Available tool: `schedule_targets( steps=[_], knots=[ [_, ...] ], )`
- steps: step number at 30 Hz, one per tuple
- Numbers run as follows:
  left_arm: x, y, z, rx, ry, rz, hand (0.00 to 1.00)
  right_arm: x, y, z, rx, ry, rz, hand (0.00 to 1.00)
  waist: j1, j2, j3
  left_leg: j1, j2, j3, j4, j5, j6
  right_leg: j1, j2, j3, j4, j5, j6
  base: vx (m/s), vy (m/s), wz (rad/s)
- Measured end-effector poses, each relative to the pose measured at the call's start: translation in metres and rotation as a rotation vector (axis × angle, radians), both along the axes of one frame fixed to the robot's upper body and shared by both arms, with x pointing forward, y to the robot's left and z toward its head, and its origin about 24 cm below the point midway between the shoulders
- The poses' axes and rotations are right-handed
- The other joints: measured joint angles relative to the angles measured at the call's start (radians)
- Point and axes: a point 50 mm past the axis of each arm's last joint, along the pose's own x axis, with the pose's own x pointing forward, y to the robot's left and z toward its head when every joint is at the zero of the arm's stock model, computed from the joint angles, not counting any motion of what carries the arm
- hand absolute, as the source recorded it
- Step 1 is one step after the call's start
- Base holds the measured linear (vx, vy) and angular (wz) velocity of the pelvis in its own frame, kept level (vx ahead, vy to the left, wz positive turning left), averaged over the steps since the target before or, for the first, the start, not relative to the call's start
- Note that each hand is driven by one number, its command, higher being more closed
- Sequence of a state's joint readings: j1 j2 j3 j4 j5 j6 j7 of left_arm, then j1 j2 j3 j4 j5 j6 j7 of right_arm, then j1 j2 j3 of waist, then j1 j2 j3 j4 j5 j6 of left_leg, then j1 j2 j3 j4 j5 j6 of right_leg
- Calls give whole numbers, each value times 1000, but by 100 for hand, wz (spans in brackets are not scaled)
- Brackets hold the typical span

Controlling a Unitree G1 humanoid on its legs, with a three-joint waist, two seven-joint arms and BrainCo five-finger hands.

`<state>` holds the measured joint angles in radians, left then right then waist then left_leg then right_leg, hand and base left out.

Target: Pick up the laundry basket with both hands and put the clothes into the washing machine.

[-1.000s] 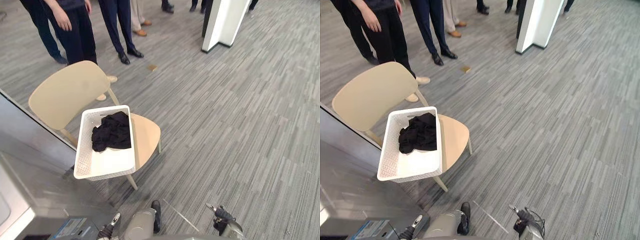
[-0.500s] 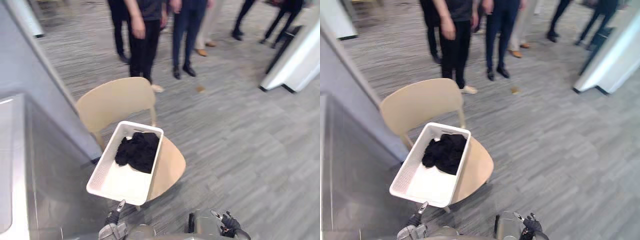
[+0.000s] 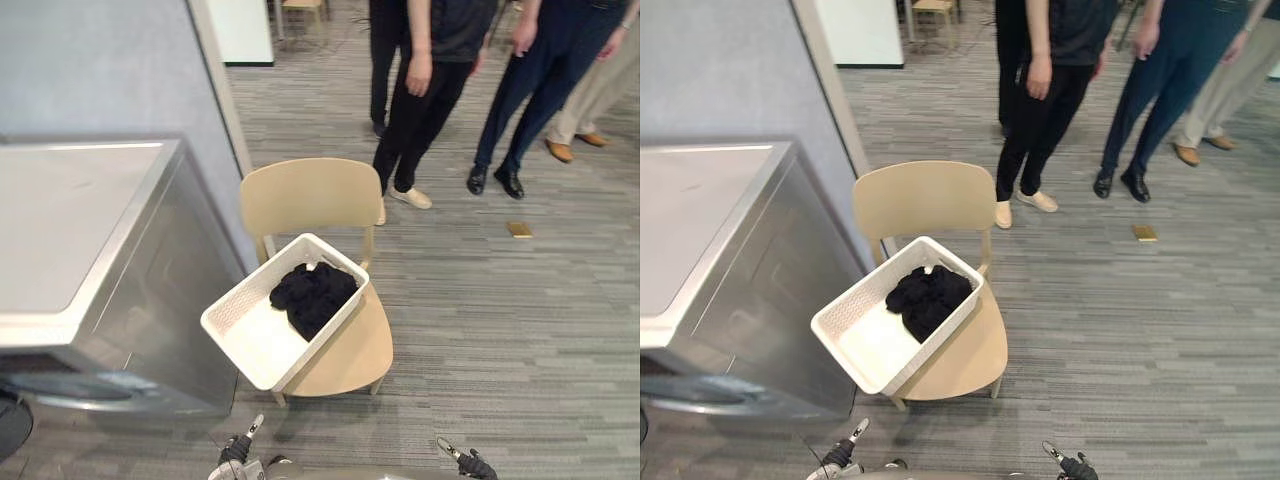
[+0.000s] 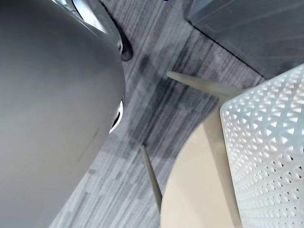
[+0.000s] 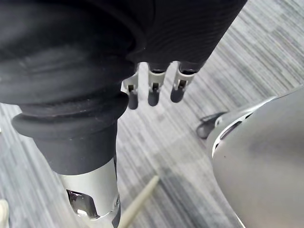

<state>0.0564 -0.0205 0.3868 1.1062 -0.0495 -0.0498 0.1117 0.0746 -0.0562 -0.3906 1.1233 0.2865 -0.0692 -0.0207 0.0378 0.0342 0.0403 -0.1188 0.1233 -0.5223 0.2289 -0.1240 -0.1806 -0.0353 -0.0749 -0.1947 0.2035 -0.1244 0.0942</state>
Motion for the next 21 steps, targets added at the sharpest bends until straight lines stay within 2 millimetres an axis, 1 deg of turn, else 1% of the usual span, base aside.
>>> schedule_targets(
  steps=[2, 3, 4, 5, 7, 8, 9, 10, 11, 12, 13, 14, 15, 16, 18, 19, 20, 21],
  knots=[
    [4, 4, 2, 21, -12, -29, 0, 19, 5, 3, 5, -41, 28, 0, 4, -14, 22, -40, -4, 128, 8, 57, 18, 0, -12, -36, -5, 13, -20, -184, 7, 70],
    [5, 9, 3, 37, -15, -44, 0, 34, 8, 6, 7, -75, 55, 0, 3, -20, 30, -52, 2, 192, -20, 104, 34, -2, -27, -57, -24, 29, -42, -200, 38, 47],
    [4, 11, 3, 44, -14, -47, 0, 40, 9, 7, 6, -88, 60, 0, 3, -21, 32, -50, 5, 216, -49, 126, 40, -3, -34, -69, -36, 37, -42, -231, 57, 47],
    [4, 12, 3, 46, -12, -46, 0, 53, 11, 12, 8, -128, 62, 0, 2, -21, 44, -48, 11, 279, -49, 116, 53, -2, -47, -90, -49, 49, -43, -231, 90, 37],
    [4, 9, 3, 41, -8, -60, 0, 66, 3, 18, -25, -170, 74, 0, 1, 9, 46, -39, 16, 382, -20, 73, 107, 11, -65, -105, -52, 51, -42, -213, 113, 42],
    [-1, 7, 1, 37, 7, -68, 0, 73, 1, 23, -50, -196, 89, 0, -3, 24, 45, -27, 14, 418, -43, 56, 86, 16, -72, -104, -59, 47, -34, -161, 132, 25],
    [-3, 9, 1, 41, 12, -65, 0, 76, -1, 25, -57, -206, 94, 0, -1, 22, 44, -22, 7, 431, -60, 58, 77, 15, -78, -97, -70, 50, -30, -194, 177, -5],
    [-11, 12, 0, 48, 32, -69, 0, 83, 6, 27, -49, -234, 115, 0, 2, 21, 31, -4, -7, 458, -121, 64, 73, 18, -85, -70, -122, 68, -8, -152, 151, -30],
    [-19, 14, -1, 53, 58, -72, 0, 89, 12, 30, -44, -258, 138, 0, 0, 16, 24, 3, -16, 476, -182, 69, 66, 18, -85, -56, -154, 75, -2, -100, 156, -26],
    [-27, 17, -2, 65, 82, -91, 0, 97, 16, 35, -42, -300, 149, 0, -7, 0, 17, 24, -29, 484, -251, 84, 56, 11, -93, -45, -179, 75, 0, -28, 133, 0],
    [-29, 22, -1, 82, 96, -128, 0, 103, 17, 40, -52, -335, 155, 0, -21, -5, 17, 43, -41, 485, -304, 115, 56, 15, -103, -47, -195, 84, 14, 12, 98, 14],
    [-32, 21, -2, 81, 103, -140, 0, 106, 16, 44, -62, -355, 155, 0, -22, -4, 16, 53, -44, 486, -325, 130, 57, 15, -105, -45, -198, 87, 19, -46, 91, 22],
    [-33, 18, -2, 78, 113, -163, 0, 113, 14, 51, -85, -396, 157, 0, -22, -4, 15, 58, -52, 487, -330, 140, 61, 18, -111, -43, -198, 89, 23, -49, 54, 11],
    [-34, 18, -2, 80, 113, -166, 0, 116, 13, 55, -97, -419, 158, 0, -19, -5, 13, 62, -54, 488, -330, 141, 61, 22, -115, -42, -198, 90, 24, -37, 49, 7],
    [-35, 21, -2, 97, 120, -190, 0, 133, 14, 74, -131, -525, 191, 0, -17, -8, 7, 74, -58, 500, -330, 141, 61, 32, -118, -30, -202, 90, 25, 38, 29, -7],
    [-35, 22, -2, 114, 124, -213, 0, 146, 15, 88, -175, -586, 241, 0, -16, -13, 4, 76, -59, 504, -330, 141, 61, 31, -119, -22, -206, 98, 37, 56, 24, -15],
    [-35, 23, -1, 118, 122, -216, 0, 152, 16, 94, -192, -610, 258, 0, -15, -15, 4, 76, -59, 506, -330, 141, 62, 30, -119, -22, -209, 101, 43, 66, 11, -21],
    [-34, 24, -1, 127, 121, -234, 0, 165, 15, 106, -238, -652, 297, 0, -10, -18, 3, 74, -57, 506, -330, 153, 67, 28, -118, -23, -214, 111, 54, 49, 0, -16]
  ],
)
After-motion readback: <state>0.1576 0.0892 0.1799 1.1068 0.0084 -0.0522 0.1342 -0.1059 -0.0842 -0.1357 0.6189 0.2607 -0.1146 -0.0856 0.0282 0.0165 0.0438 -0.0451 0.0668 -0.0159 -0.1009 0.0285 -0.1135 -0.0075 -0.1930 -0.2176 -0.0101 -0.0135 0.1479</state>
